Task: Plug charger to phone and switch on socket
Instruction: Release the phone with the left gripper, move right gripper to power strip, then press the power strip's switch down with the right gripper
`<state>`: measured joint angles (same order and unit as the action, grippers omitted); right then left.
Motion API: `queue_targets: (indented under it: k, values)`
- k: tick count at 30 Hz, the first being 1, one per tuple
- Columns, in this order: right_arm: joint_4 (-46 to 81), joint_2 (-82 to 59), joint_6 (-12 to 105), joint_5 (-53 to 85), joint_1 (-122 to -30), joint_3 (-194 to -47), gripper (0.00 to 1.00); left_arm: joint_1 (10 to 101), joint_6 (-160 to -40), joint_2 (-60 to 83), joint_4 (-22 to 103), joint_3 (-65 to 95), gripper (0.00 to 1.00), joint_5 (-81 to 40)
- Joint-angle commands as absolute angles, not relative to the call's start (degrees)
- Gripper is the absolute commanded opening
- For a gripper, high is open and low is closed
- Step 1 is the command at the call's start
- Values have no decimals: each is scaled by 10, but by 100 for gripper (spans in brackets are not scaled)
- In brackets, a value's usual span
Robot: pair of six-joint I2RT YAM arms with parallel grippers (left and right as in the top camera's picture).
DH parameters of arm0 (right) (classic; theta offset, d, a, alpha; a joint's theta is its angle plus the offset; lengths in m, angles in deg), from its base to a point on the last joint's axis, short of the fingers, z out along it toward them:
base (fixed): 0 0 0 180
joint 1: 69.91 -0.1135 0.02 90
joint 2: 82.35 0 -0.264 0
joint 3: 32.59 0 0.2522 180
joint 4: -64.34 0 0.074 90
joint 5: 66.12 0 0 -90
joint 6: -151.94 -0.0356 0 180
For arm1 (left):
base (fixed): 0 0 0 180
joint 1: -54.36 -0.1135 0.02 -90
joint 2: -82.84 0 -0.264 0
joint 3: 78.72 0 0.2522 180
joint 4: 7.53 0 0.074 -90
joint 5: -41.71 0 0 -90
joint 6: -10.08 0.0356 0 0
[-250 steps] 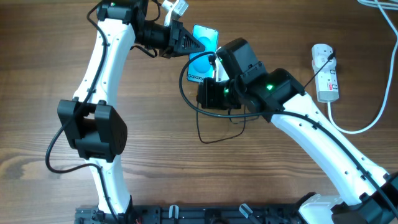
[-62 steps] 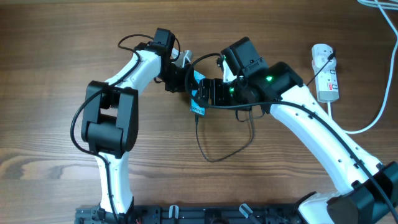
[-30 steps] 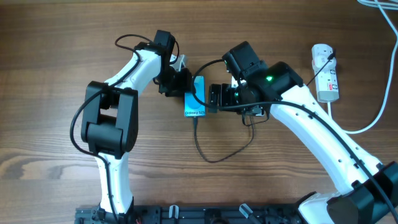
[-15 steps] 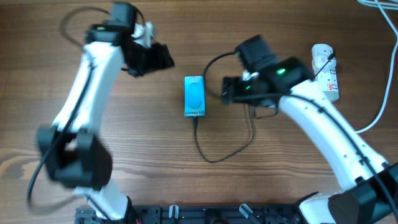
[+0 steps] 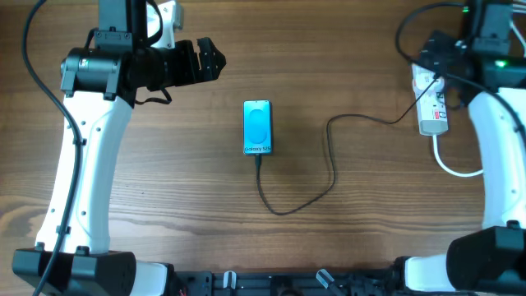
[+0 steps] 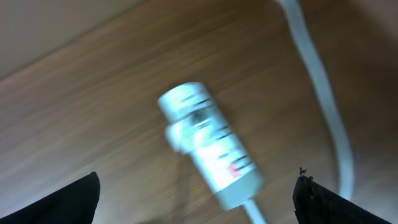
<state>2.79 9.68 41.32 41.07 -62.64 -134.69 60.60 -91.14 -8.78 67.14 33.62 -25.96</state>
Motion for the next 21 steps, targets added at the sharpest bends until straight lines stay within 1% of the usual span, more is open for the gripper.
queue_targets:
  k: [1,4,6,7,8,12,16,19,21]
  values:
    - [35,135,424,482,-580,-1349,100,603,-907,-91,672,335,100,-259]
    - [36,167,432,482,-551,-1349,100,604,-907,-91,672,335,100,-259]
    - [39,191,490,466,-535,-1349,100,603,-907,-91,672,335,100,-259]
    - [45,209,543,439,-524,-1349,100,603,-907,-91,672,335,100,-259]
    - [47,219,565,417,-518,-1349,100,604,-907,-91,672,335,100,-259]
    - [63,252,575,333,-490,-1349,100,603,-907,-91,672,335,100,-259]
    - [77,289,575,322,-460,-1349,100,603,-907,-91,672,335,100,-259]
    - [81,326,577,279,-436,-1349,100,604,-907,-91,672,335,100,-259]
    - [97,353,636,215,-427,-1349,100,603,-907,-91,672,335,100,-259]
